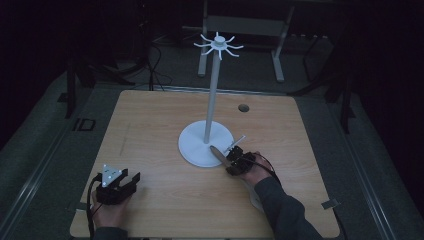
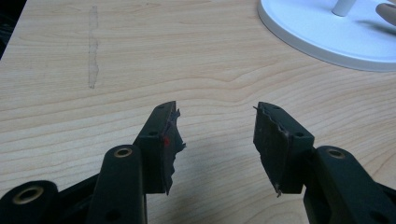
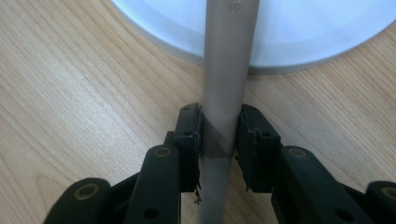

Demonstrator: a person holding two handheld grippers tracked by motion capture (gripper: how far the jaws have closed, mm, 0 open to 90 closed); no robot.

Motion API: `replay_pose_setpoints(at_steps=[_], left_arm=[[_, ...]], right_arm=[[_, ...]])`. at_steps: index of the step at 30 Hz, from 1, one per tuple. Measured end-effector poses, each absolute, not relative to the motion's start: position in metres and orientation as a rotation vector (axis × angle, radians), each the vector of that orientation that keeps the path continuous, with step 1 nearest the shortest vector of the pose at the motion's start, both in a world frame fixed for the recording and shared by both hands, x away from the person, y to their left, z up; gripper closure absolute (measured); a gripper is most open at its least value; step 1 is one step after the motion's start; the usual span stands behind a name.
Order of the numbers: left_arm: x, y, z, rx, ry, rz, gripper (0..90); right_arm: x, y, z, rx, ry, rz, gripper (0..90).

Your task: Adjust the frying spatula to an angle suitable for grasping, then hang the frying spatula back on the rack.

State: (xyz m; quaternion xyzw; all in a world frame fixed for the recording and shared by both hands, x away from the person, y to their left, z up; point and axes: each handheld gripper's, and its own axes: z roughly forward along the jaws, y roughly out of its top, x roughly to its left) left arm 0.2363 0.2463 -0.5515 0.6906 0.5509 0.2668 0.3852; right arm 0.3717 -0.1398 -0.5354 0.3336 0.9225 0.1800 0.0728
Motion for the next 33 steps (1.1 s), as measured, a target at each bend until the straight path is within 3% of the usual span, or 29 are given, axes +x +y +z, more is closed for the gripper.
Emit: replay_pose_setpoints(at_steps=[33], left_arm=[[0.238,0.245,-0.551,1.753,1.402,0.686,49.8]], right_arm=[[0.364,-0.159,-0.508,1.029,2.598,0.754,73.9]])
